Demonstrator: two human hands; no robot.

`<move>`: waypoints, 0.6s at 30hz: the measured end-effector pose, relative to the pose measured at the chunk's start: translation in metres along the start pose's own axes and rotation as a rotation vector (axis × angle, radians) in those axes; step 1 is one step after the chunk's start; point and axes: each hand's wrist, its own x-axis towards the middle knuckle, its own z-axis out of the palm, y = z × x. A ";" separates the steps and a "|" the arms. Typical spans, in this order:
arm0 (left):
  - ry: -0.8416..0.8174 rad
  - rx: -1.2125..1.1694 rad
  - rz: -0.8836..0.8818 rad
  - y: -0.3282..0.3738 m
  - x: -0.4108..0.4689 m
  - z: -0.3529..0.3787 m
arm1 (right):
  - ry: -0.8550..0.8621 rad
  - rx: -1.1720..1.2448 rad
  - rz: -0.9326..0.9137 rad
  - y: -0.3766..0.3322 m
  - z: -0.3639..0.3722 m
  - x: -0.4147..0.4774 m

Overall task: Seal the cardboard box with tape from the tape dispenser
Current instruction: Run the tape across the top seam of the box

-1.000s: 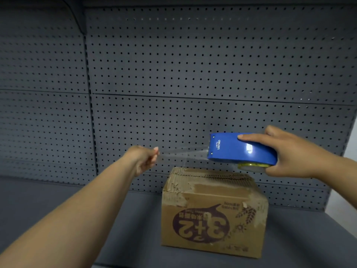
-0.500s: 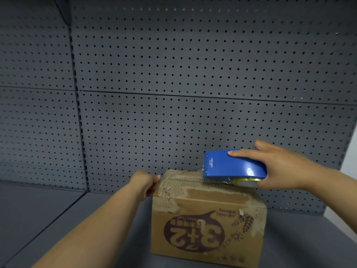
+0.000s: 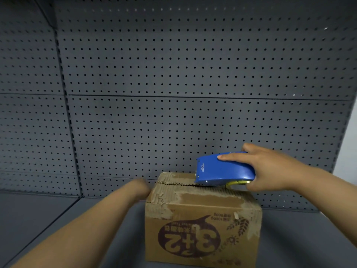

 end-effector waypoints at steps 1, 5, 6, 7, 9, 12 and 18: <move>0.145 0.113 0.063 0.010 -0.001 -0.005 | -0.002 0.007 -0.007 0.000 0.000 0.001; 0.197 0.106 0.505 0.044 -0.019 -0.001 | -0.029 0.057 0.005 0.007 -0.001 0.006; 0.105 0.180 0.526 0.048 -0.023 0.008 | -0.050 0.073 0.014 0.009 -0.002 0.007; 0.029 0.281 0.516 0.048 -0.021 0.019 | -0.081 0.084 0.018 0.011 -0.003 0.007; -0.042 0.393 0.477 0.042 -0.015 0.032 | -0.153 0.096 0.003 0.014 -0.003 0.009; -0.052 0.445 0.460 0.042 -0.011 0.034 | -0.220 0.134 -0.031 0.022 -0.005 0.015; -0.078 0.442 0.439 0.044 -0.013 0.033 | -0.274 0.164 -0.069 0.038 -0.002 0.017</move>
